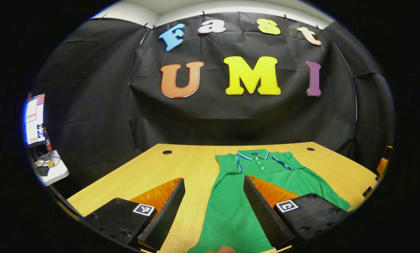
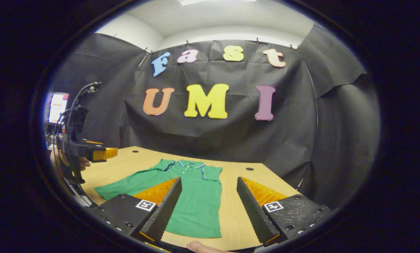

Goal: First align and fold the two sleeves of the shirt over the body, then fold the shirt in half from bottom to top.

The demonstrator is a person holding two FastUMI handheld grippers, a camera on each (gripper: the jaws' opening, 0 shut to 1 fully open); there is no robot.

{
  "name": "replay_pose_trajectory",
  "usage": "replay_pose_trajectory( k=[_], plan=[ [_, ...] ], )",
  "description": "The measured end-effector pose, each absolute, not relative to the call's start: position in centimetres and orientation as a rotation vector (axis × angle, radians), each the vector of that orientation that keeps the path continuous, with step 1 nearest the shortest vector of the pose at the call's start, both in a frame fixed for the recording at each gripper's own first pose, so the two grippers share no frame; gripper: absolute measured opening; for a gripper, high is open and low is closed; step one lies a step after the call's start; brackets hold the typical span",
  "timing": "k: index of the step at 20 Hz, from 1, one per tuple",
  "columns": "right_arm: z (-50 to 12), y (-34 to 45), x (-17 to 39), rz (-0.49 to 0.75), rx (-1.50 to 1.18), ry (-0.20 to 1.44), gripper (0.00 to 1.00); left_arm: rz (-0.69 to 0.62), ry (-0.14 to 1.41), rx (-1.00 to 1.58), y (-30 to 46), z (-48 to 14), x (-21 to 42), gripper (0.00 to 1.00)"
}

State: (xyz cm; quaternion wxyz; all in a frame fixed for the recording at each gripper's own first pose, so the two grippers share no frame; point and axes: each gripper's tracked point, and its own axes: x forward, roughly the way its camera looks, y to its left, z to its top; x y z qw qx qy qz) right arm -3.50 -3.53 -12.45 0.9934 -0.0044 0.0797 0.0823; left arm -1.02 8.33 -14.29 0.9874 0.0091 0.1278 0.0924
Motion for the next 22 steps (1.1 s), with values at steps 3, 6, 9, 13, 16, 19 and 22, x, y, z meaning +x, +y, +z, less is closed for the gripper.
replay_pose_trajectory(
  k=[3, 6, 9, 13, 16, 19, 22],
  plan=[
    [-16.9, -3.9, -3.4, 0.148, -0.006, 0.235, 0.95, 0.200, 0.333, 0.062, 9.2, -19.0, -3.5, 1.00],
    [-21.5, -4.4, -3.5, 0.124, -0.052, 0.323, 0.96, 0.203, 0.427, 0.041, 9.9, -24.0, -5.5, 1.00],
    [-25.0, -5.0, -4.0, 0.104, -0.030, 0.400, 0.95, 0.167, 0.493, -0.041, 9.1, -26.8, -6.7, 1.00],
    [-28.5, -5.6, -4.6, 0.098, -0.016, 0.510, 0.94, 0.146, 0.484, -0.004, 8.8, -27.0, -6.5, 1.00],
    [-28.6, -5.0, -4.5, 0.124, 0.020, 0.514, 0.94, 0.162, 0.469, -0.001, 9.0, -27.0, -6.3, 1.00],
    [-28.9, -4.8, -4.1, 0.136, 0.085, 0.511, 0.77, 0.169, 0.488, 0.006, 9.0, -27.0, -6.2, 0.82],
    [-29.2, -3.9, -3.8, 0.165, 0.104, 0.540, 0.33, 0.142, 0.502, 0.009, 8.3, -26.9, -5.8, 0.47]
  ],
)
